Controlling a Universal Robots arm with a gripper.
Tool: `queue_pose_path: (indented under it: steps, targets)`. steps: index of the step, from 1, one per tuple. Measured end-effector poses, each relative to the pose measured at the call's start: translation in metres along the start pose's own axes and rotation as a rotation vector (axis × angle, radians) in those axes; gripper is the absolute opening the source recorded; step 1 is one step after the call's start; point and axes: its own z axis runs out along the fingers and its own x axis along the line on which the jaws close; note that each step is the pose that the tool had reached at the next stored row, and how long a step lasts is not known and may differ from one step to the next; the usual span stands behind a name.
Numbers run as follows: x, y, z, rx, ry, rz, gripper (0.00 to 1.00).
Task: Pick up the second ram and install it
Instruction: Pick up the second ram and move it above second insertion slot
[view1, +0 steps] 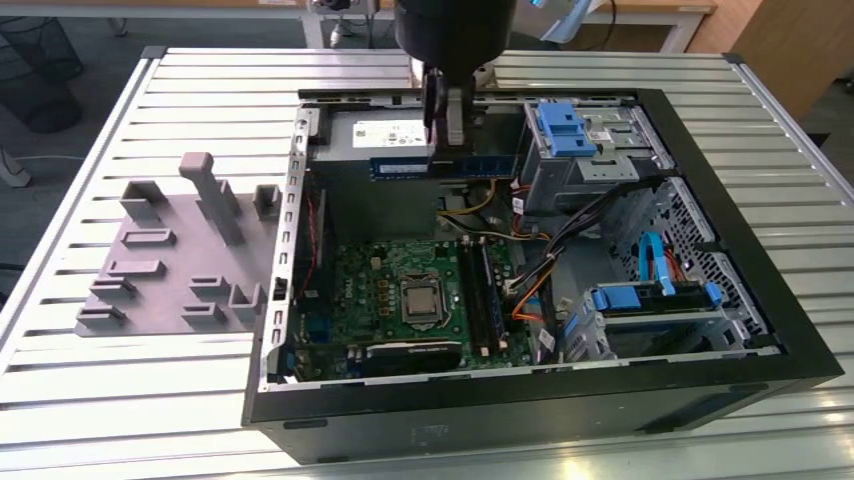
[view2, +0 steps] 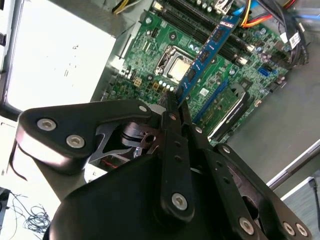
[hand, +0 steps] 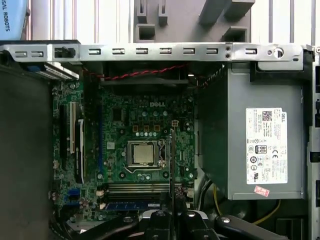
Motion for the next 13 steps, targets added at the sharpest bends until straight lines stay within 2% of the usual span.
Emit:
queue_pose_path:
  steps: [13]
  targets:
    - [-0.0004, -0.0269, 0.0000, 0.0000, 0.0000, 0.000, 0.14]
